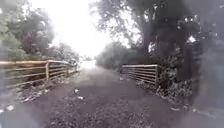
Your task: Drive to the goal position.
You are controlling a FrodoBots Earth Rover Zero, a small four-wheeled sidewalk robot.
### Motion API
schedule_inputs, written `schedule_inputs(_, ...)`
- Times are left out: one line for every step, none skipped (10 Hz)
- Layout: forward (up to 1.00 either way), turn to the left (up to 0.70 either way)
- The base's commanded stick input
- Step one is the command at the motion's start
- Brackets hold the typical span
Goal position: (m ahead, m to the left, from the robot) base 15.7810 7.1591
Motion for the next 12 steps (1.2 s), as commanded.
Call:
schedule_inputs(0.7,0.0)
schedule_inputs(0.7,0.0)
schedule_inputs(0.7,0.0)
schedule_inputs(0.7,0.0)
schedule_inputs(0.7,0.0)
schedule_inputs(0.7,0.0)
schedule_inputs(0.7,0.0)
schedule_inputs(0.7,0.0)
schedule_inputs(0.7,0.0)
schedule_inputs(0.7,0.0)
schedule_inputs(0.7,0.0)
schedule_inputs(0.7,0.0)
